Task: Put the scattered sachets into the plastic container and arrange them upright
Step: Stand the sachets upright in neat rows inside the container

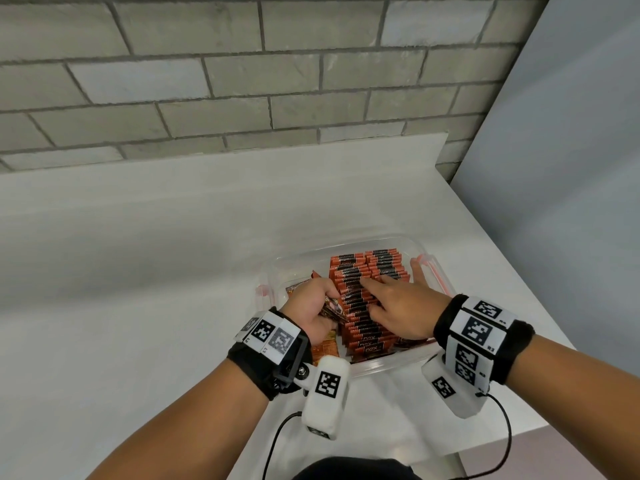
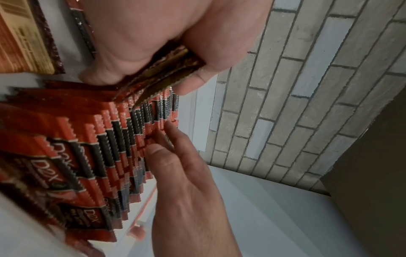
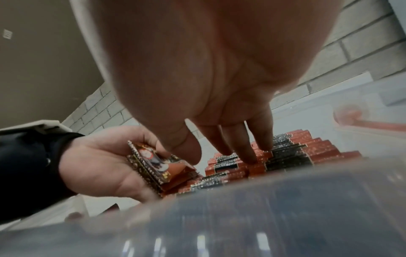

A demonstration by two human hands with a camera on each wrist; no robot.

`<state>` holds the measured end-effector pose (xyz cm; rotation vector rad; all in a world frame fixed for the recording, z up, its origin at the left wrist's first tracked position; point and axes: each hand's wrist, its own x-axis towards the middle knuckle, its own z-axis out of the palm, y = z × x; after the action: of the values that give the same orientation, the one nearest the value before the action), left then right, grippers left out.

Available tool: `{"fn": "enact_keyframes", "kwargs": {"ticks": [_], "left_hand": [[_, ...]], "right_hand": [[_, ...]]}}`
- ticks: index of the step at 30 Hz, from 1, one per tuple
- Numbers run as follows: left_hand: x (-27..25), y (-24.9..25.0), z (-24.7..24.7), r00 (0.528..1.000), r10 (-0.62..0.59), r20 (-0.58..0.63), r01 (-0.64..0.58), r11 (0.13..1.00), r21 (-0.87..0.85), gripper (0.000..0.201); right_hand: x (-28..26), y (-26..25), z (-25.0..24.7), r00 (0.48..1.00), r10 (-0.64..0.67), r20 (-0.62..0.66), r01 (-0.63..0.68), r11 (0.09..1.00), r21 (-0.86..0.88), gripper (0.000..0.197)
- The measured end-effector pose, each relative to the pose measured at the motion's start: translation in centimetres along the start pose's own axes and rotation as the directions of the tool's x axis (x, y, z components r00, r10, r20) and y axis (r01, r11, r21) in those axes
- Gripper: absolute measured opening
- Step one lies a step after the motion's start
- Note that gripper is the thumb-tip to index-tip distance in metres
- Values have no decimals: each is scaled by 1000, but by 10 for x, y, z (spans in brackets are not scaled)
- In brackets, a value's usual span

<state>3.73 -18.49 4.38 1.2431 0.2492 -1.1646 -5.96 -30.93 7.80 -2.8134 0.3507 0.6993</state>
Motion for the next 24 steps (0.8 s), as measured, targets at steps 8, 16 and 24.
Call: {"fn": "enact_keyframes", "kwargs": {"ticks": [8,16,24], "left_hand": [[-3,11,-7,999,3,-50,-2,1000,14,25],[4,10,1,1000,-6,-29,6,1000,-8,21],[12,6,-2,1000,-2,-30,1,999,-40,24]], "right_hand": [[-13,2,-35,1000,-4,-16,7,980,200,49],[11,-8,-44,990,33,140,-50,991,124,42],[18,-25,-25,973,13,231,-5,999,-36,49]]}}
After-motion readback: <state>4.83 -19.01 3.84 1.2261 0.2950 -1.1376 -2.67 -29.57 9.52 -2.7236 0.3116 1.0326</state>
